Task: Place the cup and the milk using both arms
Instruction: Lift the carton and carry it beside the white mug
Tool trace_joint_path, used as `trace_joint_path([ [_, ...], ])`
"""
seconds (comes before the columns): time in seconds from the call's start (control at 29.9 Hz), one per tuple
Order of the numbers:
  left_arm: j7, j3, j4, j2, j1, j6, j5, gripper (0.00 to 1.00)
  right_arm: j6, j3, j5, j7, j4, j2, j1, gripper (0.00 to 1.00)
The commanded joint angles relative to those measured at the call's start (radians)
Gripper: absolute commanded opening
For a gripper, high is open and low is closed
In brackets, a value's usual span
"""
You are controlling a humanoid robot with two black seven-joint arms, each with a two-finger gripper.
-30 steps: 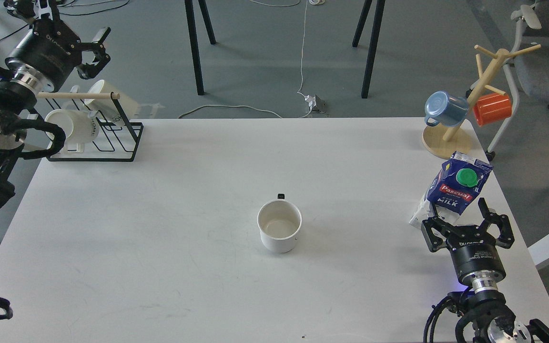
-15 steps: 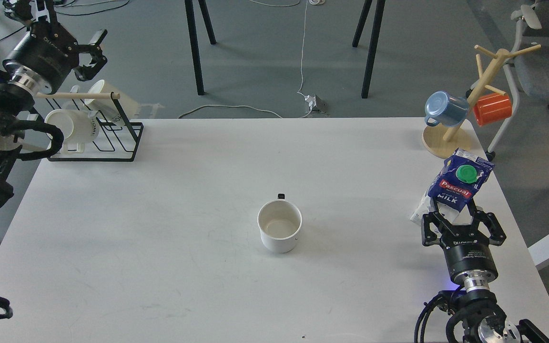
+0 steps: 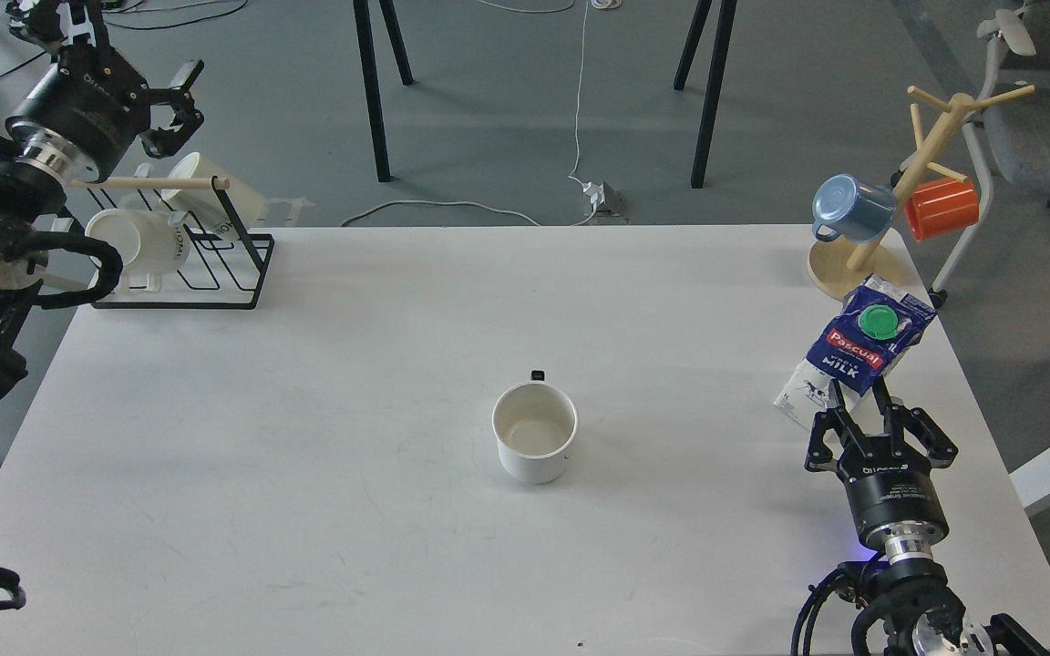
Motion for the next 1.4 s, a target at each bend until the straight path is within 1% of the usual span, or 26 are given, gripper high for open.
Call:
trace_joint_path([
  [0.0,0.0,0.0,0.002,0.003,0.0,0.0,-0.001,0.99,0.0,-0.001,-0.002,0.0,0.002,0.0,0.0,0.29],
  [0.13,0.0,0.0,0.005,0.003,0.0,0.0,-0.001,0.99,0.0,0.0,-0.002,0.0,0.002,0.0,0.0,0.2],
  [0.27,0.0,0.0,0.005,0.004,0.0,0.0,-0.001,1.0,0.0,0.0,-0.002,0.0,0.003,0.0,0.0,0.13],
  [0.5,0.0,0.0,0.005,0.004,0.0,0.0,0.0,0.99,0.0,0.0,-0.002,0.001,0.003,-0.001,0.0,0.04],
  [0.94,-0.002,0.0,0.005,0.003,0.002,0.001,0.0,1.0,0.0,-0.004,-0.003,0.0,0.022,-0.001,-0.012,0.04],
  [1.2,-0.002,0.0,0.006,0.004,0.002,0.0,0.0,1.0,0.0,-0.047,-0.029,-0.002,0.238,-0.017,-0.113,0.03],
  [1.27,-0.002,0.0,0.006,0.004,0.002,0.0,0.0,0.99,0.0,-0.078,-0.068,-0.002,0.264,-0.012,-0.124,0.03],
  [1.37,-0.002,0.0,0.006,0.004,0.002,0.001,0.0,1.0,0.0,-0.134,-0.129,-0.002,0.26,-0.006,-0.126,0.03],
])
